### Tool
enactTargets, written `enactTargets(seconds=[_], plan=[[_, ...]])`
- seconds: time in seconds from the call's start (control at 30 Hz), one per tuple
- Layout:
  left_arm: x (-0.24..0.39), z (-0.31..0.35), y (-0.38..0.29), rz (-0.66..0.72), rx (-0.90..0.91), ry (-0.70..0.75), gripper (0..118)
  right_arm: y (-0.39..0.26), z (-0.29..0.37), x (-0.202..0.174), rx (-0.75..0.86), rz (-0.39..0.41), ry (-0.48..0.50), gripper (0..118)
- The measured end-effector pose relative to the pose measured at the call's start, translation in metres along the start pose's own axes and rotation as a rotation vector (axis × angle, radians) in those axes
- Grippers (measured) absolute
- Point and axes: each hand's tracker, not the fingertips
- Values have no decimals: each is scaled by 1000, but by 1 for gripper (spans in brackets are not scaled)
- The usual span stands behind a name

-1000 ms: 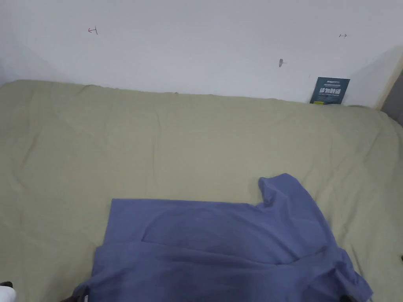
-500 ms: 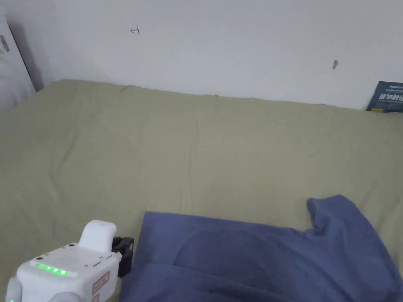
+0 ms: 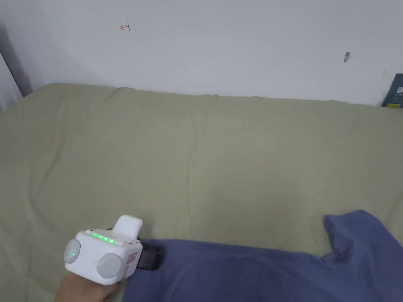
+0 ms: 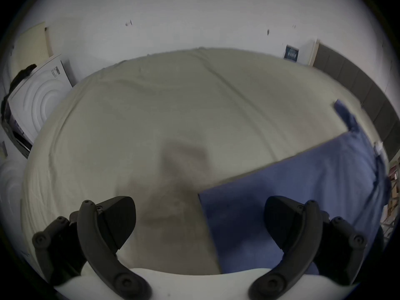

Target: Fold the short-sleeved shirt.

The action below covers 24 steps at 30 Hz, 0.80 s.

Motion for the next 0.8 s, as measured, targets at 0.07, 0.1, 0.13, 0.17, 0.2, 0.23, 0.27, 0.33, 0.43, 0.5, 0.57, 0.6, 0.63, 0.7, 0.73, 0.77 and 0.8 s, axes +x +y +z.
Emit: enactTargets(seconds=[0.07, 0.1, 0.13, 0.17, 0.2, 0.23, 0.27, 0.33, 0.43, 0.5, 0.57, 0.6, 0.63, 0.7, 0.73, 0.77, 0.8], plan=[[3, 18, -4, -9, 39, -84, 89, 2, -2, 1, 3, -11, 9, 0], [5, 23, -7, -17, 45, -60, 78, 3, -2, 3, 7, -18, 17, 0], [3, 27, -9, -21, 61, -106, 60, 4, -2, 3, 10, -20, 21, 0], [3, 29, -11, 3, 65, -131, 27, 4, -4, 4, 12, -19, 25, 0], [0, 35, -14, 3, 88, -91, 12, 6, -6, 4, 12, -15, 23, 0], [3, 40, -16, -6, 108, -74, 11, 7, -6, 5, 10, -8, 15, 0], [6, 45, -18, -16, 125, -69, 8, 8, -6, 6, 10, -6, 12, 0], [11, 56, -18, -14, 147, -89, 1, 11, -2, 9, 18, -11, 15, 0], [18, 81, -22, 2, 207, -96, 1, 16, 0, 12, 16, 13, 0, 0], [21, 98, -23, 17, 232, -100, 1, 23, -6, 16, -2, 59, -23, 0], [25, 111, -25, 22, 249, -99, 1, 36, -19, 22, -22, 114, -54, 0], [26, 115, -26, 29, 255, -103, 1, 48, -31, 27, -39, 140, -77, 0], [28, 119, -27, 33, 257, -111, 1, 58, -43, 31, -54, 158, -102, 6], [31, 128, -30, 38, 275, -111, 1, 86, -76, 44, -103, 173, -119, 79], [34, 129, -30, 36, 277, -110, 1, 99, -94, 52, -135, 180, -128, 110], [35, 131, -30, 40, 278, -111, 1, 113, -116, 61, -140, 177, -130, 118], [36, 133, -31, 44, 278, -115, 1, 123, -137, 71, -148, 181, -134, 118]])
